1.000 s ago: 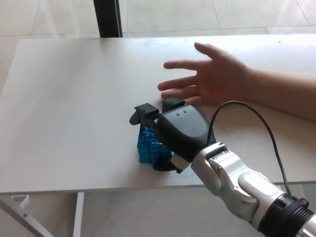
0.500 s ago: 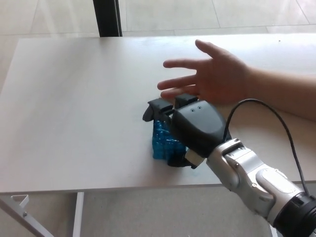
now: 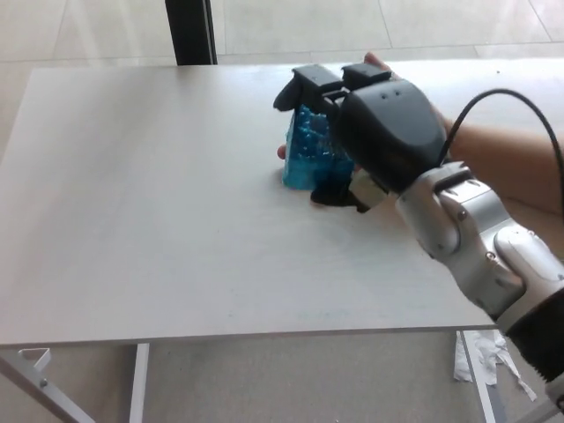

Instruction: The robot uses its right hand to pick up a cube kept in the middle of the desk infront of it and hands it to a person

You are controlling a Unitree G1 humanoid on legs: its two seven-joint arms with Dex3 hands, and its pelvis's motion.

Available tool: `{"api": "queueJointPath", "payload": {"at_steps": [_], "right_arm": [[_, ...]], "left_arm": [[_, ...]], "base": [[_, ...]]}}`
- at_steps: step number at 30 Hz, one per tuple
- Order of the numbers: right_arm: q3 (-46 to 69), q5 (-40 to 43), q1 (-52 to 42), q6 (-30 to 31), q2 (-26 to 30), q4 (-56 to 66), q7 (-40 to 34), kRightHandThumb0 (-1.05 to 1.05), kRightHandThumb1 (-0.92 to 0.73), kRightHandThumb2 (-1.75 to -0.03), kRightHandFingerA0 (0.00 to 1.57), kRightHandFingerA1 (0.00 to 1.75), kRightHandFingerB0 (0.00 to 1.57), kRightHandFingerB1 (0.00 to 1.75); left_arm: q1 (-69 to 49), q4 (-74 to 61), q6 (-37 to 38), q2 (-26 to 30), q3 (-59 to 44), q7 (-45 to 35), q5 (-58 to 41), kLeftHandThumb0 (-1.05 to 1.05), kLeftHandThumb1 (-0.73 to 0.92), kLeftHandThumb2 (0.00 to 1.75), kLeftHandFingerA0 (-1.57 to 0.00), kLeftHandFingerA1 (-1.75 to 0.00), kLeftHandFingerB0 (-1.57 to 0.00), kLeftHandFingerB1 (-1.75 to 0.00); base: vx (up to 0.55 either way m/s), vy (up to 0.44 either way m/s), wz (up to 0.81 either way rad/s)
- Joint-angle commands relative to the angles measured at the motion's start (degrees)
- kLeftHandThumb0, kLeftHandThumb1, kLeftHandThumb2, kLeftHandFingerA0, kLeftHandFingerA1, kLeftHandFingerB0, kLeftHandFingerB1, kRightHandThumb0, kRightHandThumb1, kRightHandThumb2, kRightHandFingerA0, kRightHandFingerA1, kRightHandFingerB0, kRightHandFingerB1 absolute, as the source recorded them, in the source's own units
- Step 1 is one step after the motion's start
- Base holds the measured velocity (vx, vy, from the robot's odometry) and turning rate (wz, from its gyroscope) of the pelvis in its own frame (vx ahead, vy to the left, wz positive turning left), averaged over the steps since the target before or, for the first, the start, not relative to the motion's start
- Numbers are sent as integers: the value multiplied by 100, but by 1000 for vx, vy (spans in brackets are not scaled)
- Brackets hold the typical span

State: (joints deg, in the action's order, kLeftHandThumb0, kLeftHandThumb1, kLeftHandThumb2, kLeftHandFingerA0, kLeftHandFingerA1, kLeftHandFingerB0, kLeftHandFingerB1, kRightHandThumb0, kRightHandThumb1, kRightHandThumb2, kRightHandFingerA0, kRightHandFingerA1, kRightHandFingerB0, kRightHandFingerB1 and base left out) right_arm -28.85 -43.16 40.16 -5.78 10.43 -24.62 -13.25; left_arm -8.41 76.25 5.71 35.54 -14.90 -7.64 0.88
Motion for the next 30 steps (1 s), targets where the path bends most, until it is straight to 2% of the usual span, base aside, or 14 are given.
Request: {"api": "queueJointPath", "payload": {"at_steps": [1, 2, 5, 6, 7, 8, 12, 18, 23, 24, 27, 28, 29, 30], "right_arm": [[140, -56, 400, -11, 285, -393, 196, -21, -53, -89, 96, 175, 78, 149], [107, -157, 555, -142, 378, -691, -44, -29, -57, -69, 96, 175, 79, 140], [43, -244, 735, -189, 438, -1013, -191, -32, -61, -66, 95, 175, 79, 138], [19, -261, 800, -209, 455, -1136, -217, -42, -48, -94, 121, 138, 95, 122], [-9, -292, 878, -224, 480, -1285, -238, -42, -48, -94, 121, 138, 95, 122], [-20, -314, 921, -251, 510, -1407, -290, -33, -63, -74, 93, 175, 73, 153], [-118, -366, 1075, -424, 519, -1890, -443, -32, -62, -74, 93, 175, 76, 148], [-302, -497, 1327, -253, 352, -2361, -611, -31, -63, -71, 92, 175, 70, 167], [-356, -512, 1560, -184, 115, -2832, -842, -30, -57, -66, 94, 175, 79, 140], [-367, -508, 1575, -148, 65, -2877, -843, -30, -56, -64, 95, 175, 81, 124], [-407, -518, 1619, -62, -35, -3017, -835, -28, -56, -65, 95, 175, 81, 116], [-435, -525, 1665, 98, -125, -3111, -697, -34, -59, -63, 96, 172, 85, 71], [-425, -513, 1673, 107, -156, -3157, -767, -36, -40, -88, 126, 138, 84, 77], [-423, -514, 1700, 144, -185, -3210, -812, -36, -39, -87, 125, 138, 83, 78]], "left_arm": [[-42, 33, 94, -22, -82, 8, -60, -66, 77, 63, -62, -50, -54, -43], [-27, 41, 84, -29, -62, 38, -28, -67, 77, 63, -61, -50, -52, -42], [-15, 54, 73, -34, -28, 107, 18, -66, 77, 63, -64, -52, -56, -44], [-17, 58, 84, -37, -35, 103, 13, -66, 76, 62, -66, -54, -58, -46], [-21, 63, 100, -41, -46, 96, 5, -66, 76, 62, -66, -54, -58, -46], [-1, 53, 106, -41, -48, 69, -3, -67, 77, 63, -64, -53, -57, -45], [49, -13, 8, -25, 14, 40, 11, -64, 79, 63, -59, -51, -52, -44], [18, 42, 15, -82, 56, 89, 61, -67, 77, 64, -61, -50, -53, -43], [27, 28, 68, -75, 78, 81, 89, -67, 79, 63, -60, -50, -52, -43], [38, 35, 62, -75, 98, 84, 102, -67, 78, 63, -59, -49, -52, -43], [21, 36, 81, -88, 68, 86, 57, -66, 77, 63, -63, -54, -55, -44], [-6, 14, 124, -78, 117, 49, 96, -67, 79, 64, -61, -55, -55, -45], [13, 4, 83, -75, 119, 52, 87, -67, 78, 64, -61, -56, -55, -45], [18, -7, 96, -73, 138, 56, 99, -66, 79, 64, -61, -56, -56, -45]], "base": [[0, 0, 0], [0, 0, 0], [0, 0, 0], [0, 0, 0], [0, 0, 0], [0, 0, 0], [0, 0, 0], [0, 0, 0], [0, 0, 0], [0, 0, 0], [0, 0, 0], [0, 0, 0], [0, 0, 0], [0, 0, 0]]}}
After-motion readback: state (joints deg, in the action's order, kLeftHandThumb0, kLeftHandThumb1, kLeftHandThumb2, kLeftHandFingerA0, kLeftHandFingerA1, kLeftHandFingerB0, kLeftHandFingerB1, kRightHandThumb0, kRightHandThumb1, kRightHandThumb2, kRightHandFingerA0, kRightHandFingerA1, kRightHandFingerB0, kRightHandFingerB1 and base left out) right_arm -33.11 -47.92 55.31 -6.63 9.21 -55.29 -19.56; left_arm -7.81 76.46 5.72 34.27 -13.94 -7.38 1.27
